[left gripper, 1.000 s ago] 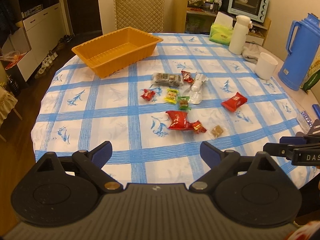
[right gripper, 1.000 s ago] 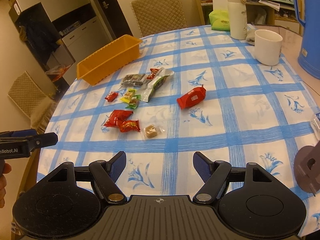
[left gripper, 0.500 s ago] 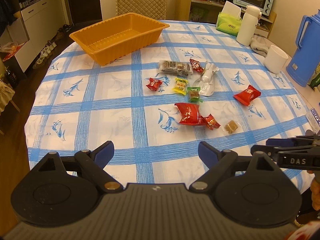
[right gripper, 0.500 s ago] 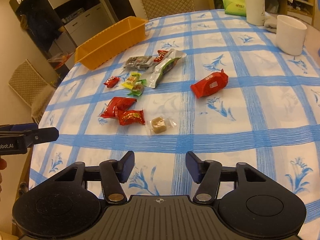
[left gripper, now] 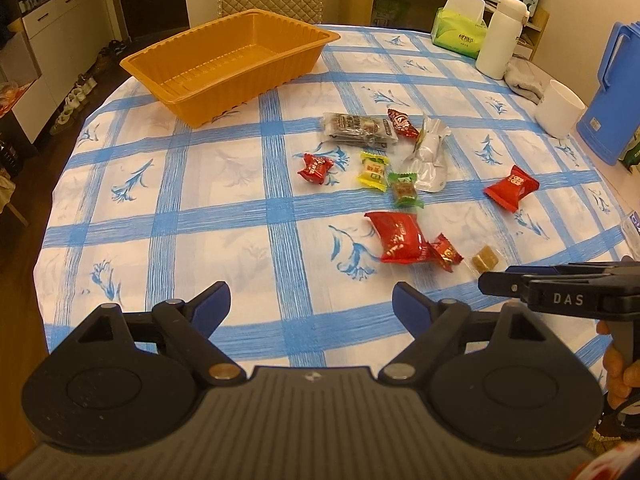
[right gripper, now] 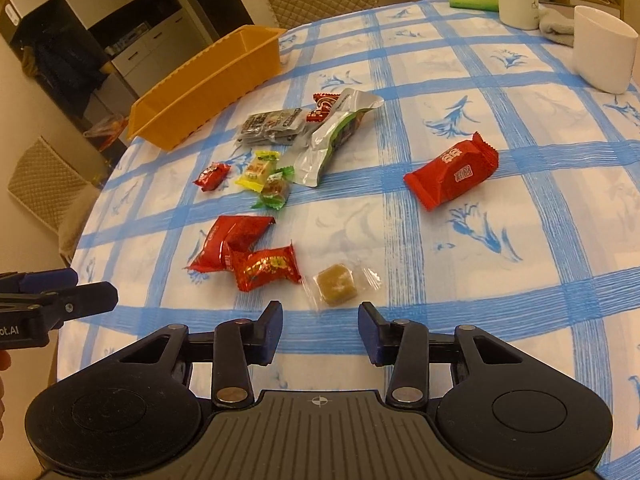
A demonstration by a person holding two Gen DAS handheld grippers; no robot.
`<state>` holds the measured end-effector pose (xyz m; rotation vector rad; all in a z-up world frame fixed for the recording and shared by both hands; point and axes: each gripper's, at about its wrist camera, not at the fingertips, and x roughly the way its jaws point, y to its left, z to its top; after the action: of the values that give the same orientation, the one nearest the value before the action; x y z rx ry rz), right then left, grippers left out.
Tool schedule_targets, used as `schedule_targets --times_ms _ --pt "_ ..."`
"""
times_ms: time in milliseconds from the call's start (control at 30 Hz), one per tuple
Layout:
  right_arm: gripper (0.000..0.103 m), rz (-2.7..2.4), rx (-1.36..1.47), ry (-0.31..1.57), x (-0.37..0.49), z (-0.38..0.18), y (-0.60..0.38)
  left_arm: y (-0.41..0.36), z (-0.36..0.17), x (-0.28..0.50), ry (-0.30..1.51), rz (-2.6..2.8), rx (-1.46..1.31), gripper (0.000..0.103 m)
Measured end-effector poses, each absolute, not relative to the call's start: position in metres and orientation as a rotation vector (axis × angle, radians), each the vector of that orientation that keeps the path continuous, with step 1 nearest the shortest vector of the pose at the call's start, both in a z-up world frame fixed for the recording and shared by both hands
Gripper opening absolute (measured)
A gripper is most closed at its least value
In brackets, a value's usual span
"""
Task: Organize snacks
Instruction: 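Lower the right gripper onto the small clear-wrapped brown candy, then close the right gripper on the candy while the left gripper grasps the red packet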
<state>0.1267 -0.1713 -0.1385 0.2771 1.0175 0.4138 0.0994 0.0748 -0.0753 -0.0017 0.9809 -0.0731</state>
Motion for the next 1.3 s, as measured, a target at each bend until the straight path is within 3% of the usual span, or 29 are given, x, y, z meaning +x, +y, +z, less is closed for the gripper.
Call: schedule_targets --times_ms 433,833,900,1300 --pt "0.035 0.307 0.295 0.996 0.150 -0.141 -0.159 0.082 -0.082 0.130 1.001 -0.163 0.022 0.084" --pt "0.027 0.266 0.010 0.947 0.148 -0.141 -0.124 0.078 -0.089 0.149 1.016 -0.228 0.041 0.081" --pt "0.021 0.263 -0.050 0.935 0.146 -0.142 -0.119 0.075 -0.090 0.151 1.018 -0.241 0.045 0.080" --pt "0.021 0.235 0.063 0.924 0.145 -0.130 -0.146 0.045 -0.094 0.165 1.029 -0.334 0.061 0.073"
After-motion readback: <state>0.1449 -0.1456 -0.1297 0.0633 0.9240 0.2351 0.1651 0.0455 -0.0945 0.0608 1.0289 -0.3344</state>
